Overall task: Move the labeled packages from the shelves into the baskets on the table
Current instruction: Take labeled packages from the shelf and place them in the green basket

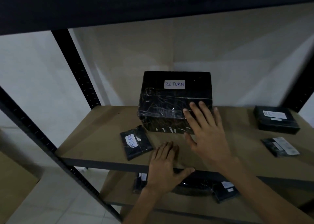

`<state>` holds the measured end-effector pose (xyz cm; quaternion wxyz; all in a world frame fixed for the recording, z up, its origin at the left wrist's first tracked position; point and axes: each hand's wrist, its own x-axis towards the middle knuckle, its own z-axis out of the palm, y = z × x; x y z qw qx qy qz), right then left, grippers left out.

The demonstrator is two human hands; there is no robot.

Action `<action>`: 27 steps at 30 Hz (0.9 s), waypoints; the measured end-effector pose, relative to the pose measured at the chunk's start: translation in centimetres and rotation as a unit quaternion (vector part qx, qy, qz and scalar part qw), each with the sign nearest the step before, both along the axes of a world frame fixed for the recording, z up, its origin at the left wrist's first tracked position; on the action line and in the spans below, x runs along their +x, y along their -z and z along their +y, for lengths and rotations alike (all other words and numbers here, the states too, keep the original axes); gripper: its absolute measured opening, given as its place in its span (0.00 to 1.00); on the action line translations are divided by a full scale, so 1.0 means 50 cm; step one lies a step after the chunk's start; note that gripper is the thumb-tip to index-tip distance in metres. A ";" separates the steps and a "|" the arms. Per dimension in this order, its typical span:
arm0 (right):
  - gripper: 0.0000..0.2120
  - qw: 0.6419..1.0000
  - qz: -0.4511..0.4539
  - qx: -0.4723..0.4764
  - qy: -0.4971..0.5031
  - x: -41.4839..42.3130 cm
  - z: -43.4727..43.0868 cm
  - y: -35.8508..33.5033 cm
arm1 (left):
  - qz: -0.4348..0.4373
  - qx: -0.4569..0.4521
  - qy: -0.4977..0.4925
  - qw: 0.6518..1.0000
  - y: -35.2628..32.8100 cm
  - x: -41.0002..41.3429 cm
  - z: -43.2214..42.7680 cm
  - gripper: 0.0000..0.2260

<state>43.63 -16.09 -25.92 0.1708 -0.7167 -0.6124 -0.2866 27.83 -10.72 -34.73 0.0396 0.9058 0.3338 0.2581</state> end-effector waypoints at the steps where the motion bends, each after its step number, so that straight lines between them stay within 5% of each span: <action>1: 0.32 1.000 0.000 0.001 0.000 0.000 0.001 -0.001 | 0.000 0.001 0.000 1.000 0.000 0.000 0.000 0.38; 16: 0.33 0.997 0.055 -0.043 -0.027 0.076 0.095 -0.070 | -0.010 -0.033 0.007 0.999 -0.003 -0.006 -0.008 0.39; 23: 0.17 0.986 0.041 0.111 -0.119 -0.021 0.047 -0.046 | -0.025 -0.027 0.019 0.999 0.009 -0.011 -0.007 0.32; 27: 0.13 0.986 0.051 0.052 -0.147 -0.072 0.037 0.004 | -0.035 -0.038 0.052 0.997 0.016 -0.030 -0.002 0.25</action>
